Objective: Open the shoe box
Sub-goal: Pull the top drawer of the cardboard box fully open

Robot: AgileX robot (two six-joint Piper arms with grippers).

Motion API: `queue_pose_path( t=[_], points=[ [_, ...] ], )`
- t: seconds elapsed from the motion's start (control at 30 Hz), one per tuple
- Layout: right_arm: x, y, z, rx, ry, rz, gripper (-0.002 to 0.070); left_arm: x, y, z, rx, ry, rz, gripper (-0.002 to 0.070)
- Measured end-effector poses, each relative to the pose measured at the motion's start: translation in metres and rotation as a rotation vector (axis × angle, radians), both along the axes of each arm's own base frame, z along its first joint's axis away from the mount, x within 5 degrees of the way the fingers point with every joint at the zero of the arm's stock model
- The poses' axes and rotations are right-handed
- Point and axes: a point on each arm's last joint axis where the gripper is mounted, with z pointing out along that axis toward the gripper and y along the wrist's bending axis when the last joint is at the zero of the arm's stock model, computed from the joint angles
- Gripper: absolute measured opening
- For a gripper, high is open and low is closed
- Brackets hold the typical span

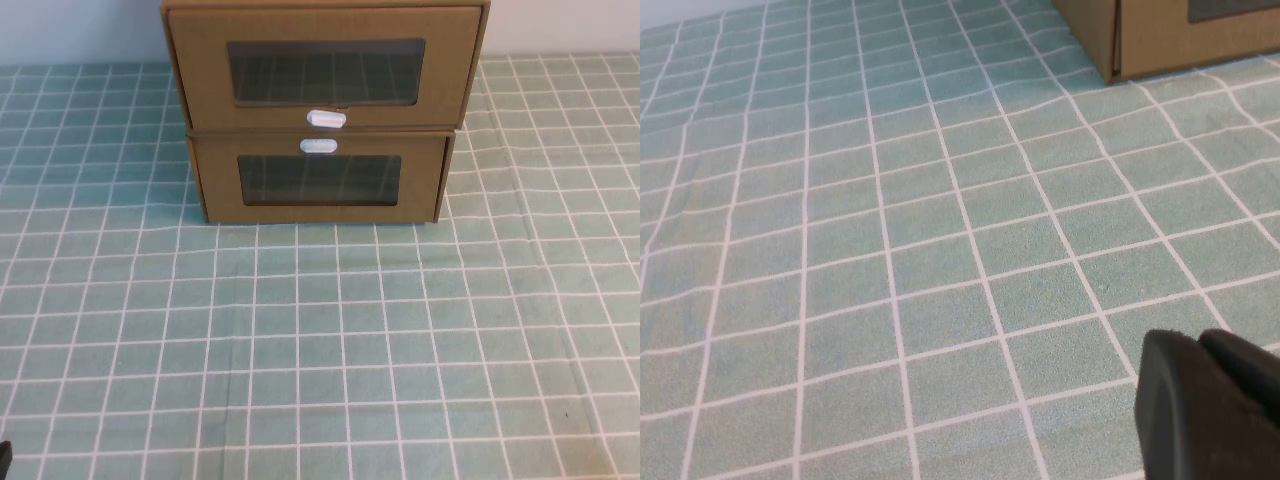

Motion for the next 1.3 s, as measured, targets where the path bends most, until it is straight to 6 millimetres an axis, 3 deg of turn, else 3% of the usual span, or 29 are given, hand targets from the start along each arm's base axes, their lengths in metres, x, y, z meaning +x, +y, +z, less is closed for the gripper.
queue_pose_path(
  t=[1.03, 1.3],
  points=[
    [0.0, 0.0, 0.0, -0.002, 0.0, 0.0, -0.0013, 0.0, -0.001, 0.0, -0.015, 0.0, -0.001, -0.0005],
    [0.003, -0.001, 0.012, 0.016, -0.138, -0.018, -0.0013, 0.003, -0.001, 0.014, -0.043, -0.149, -0.005, -0.0005]
  ],
)
